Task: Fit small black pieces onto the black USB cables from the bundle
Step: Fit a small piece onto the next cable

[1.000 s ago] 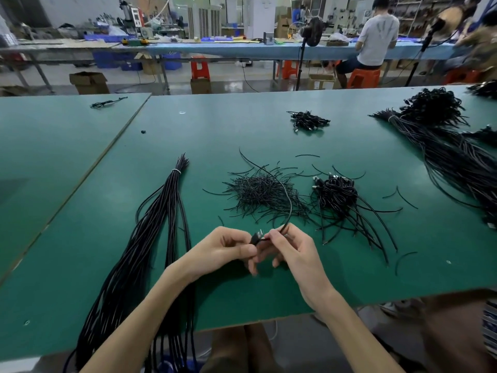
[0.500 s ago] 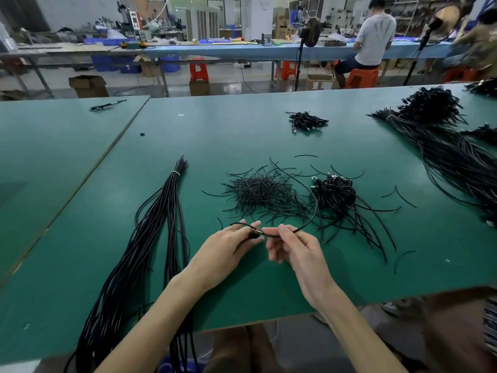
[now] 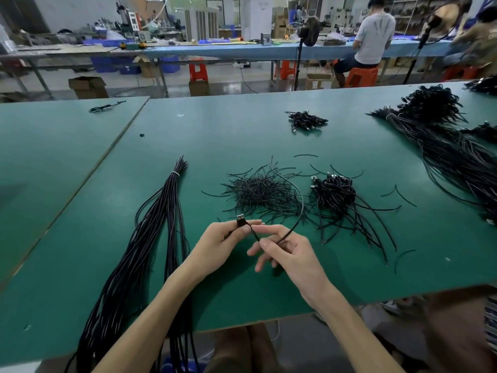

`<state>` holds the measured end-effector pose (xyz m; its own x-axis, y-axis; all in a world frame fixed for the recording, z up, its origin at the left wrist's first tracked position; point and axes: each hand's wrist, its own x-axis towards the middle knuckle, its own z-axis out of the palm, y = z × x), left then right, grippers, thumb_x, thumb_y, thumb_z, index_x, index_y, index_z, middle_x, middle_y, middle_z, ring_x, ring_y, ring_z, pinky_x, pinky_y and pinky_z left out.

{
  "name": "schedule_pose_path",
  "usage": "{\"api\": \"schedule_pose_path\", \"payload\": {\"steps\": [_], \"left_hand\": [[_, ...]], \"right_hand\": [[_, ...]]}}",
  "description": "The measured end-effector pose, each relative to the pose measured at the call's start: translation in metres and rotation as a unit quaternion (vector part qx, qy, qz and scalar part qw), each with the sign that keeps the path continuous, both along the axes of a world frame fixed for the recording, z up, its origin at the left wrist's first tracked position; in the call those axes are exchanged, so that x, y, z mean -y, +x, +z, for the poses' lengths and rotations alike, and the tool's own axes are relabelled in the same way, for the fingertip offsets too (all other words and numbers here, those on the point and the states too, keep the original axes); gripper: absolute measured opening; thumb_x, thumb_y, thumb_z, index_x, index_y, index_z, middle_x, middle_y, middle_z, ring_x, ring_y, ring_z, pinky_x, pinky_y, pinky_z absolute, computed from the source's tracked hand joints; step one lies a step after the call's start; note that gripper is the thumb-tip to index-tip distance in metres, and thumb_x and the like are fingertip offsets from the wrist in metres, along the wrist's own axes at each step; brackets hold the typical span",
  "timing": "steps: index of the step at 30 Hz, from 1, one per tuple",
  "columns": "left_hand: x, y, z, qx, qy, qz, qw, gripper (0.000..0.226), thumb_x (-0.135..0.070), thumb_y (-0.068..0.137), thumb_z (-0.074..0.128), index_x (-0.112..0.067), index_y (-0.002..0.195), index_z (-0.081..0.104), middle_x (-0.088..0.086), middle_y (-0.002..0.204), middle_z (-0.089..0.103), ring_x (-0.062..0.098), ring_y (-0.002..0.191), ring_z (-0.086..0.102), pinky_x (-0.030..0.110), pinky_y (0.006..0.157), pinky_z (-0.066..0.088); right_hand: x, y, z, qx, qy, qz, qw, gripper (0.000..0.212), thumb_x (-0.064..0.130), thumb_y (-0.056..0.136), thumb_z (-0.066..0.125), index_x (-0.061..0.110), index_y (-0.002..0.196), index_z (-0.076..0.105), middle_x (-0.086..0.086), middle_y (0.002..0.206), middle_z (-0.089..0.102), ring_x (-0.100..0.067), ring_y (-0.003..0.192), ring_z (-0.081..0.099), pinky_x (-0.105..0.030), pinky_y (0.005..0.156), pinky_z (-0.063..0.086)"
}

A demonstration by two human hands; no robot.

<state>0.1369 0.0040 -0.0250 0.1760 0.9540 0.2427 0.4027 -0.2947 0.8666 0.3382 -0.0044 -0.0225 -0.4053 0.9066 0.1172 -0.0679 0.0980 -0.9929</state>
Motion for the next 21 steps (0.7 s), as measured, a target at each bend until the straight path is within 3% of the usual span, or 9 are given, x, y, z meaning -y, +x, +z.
{"api": "schedule_pose_path", "payload": {"steps": [5,7,9,12,15,17,19,21], "left_hand": [[-0.001,-0.006,-0.002,0.114,-0.039,-0.028,0.992,0.036,-0.024,0.105,0.049,-0.004,0.128,0.068,0.004,0.123,0.074,0.019,0.122,0.067,0.032,0.109,0.049],[-0.001,-0.008,-0.002,0.188,-0.049,-0.042,0.98,0.036,-0.023,0.108,0.046,-0.003,0.131,0.065,0.01,0.129,0.071,0.026,0.125,0.065,0.036,0.111,0.048],[-0.001,-0.014,0.002,0.329,-0.065,-0.059,0.94,0.037,-0.024,0.11,0.043,-0.002,0.131,0.064,0.016,0.133,0.068,0.035,0.127,0.063,0.038,0.109,0.049],[-0.002,-0.029,0.006,0.472,-0.056,-0.024,0.879,0.03,-0.023,0.105,0.051,-0.007,0.114,0.074,0.013,0.114,0.075,0.036,0.119,0.068,0.035,0.101,0.053],[-0.001,-0.032,0.006,0.481,-0.074,0.009,0.873,0.033,-0.027,0.104,0.051,-0.008,0.106,0.078,0.011,0.106,0.077,0.033,0.105,0.074,0.037,0.091,0.059],[0.002,-0.032,0.006,0.456,-0.09,0.019,0.885,0.035,-0.031,0.105,0.05,-0.01,0.102,0.078,0.008,0.096,0.075,0.026,0.078,0.075,0.033,0.074,0.06],[0.004,-0.031,0.006,0.401,-0.103,0.009,0.91,0.036,-0.037,0.106,0.05,-0.012,0.099,0.074,0.003,0.076,0.065,0.017,0.05,0.057,0.025,0.05,0.046],[0.006,-0.028,0.003,0.328,-0.117,-0.023,0.937,0.038,-0.044,0.104,0.052,-0.012,0.096,0.072,0.0,0.06,0.05,0.012,0.04,0.035,0.029,0.042,0.022]], "right_hand": [[0.0,-0.004,0.0,0.053,0.004,0.026,0.998,0.011,0.017,0.104,0.061,0.009,0.112,0.059,-0.005,0.096,0.08,-0.026,0.065,0.073,-0.021,0.058,0.044],[0.002,-0.005,0.0,0.063,0.008,0.043,0.997,0.01,0.016,0.103,0.062,0.007,0.109,0.063,-0.007,0.092,0.08,-0.025,0.065,0.073,-0.021,0.059,0.044],[0.003,-0.005,0.0,0.071,0.018,0.065,0.995,0.009,0.013,0.102,0.064,0.007,0.106,0.07,-0.008,0.089,0.08,-0.023,0.066,0.073,-0.019,0.063,0.048],[0.004,-0.004,0.001,0.068,0.024,0.072,0.995,0.013,0.014,0.103,0.061,0.007,0.104,0.072,-0.008,0.087,0.079,-0.022,0.068,0.073,-0.016,0.066,0.051],[0.003,-0.002,0.001,0.048,0.026,0.055,0.997,0.017,0.016,0.105,0.059,0.007,0.104,0.073,-0.01,0.084,0.079,-0.02,0.066,0.072,-0.013,0.063,0.048],[0.004,-0.002,0.0,0.033,0.026,0.037,0.998,0.017,0.019,0.105,0.059,0.008,0.105,0.072,-0.01,0.085,0.078,-0.021,0.065,0.072,-0.015,0.061,0.048],[0.003,-0.001,-0.002,0.016,0.026,-0.002,1.0,0.013,0.019,0.104,0.061,0.011,0.108,0.07,-0.009,0.089,0.078,-0.022,0.068,0.071,-0.019,0.061,0.047],[0.001,0.001,-0.004,0.002,0.025,-0.056,0.998,0.01,0.017,0.102,0.065,0.019,0.11,0.07,-0.005,0.097,0.075,-0.017,0.074,0.069,-0.024,0.062,0.05]]}}
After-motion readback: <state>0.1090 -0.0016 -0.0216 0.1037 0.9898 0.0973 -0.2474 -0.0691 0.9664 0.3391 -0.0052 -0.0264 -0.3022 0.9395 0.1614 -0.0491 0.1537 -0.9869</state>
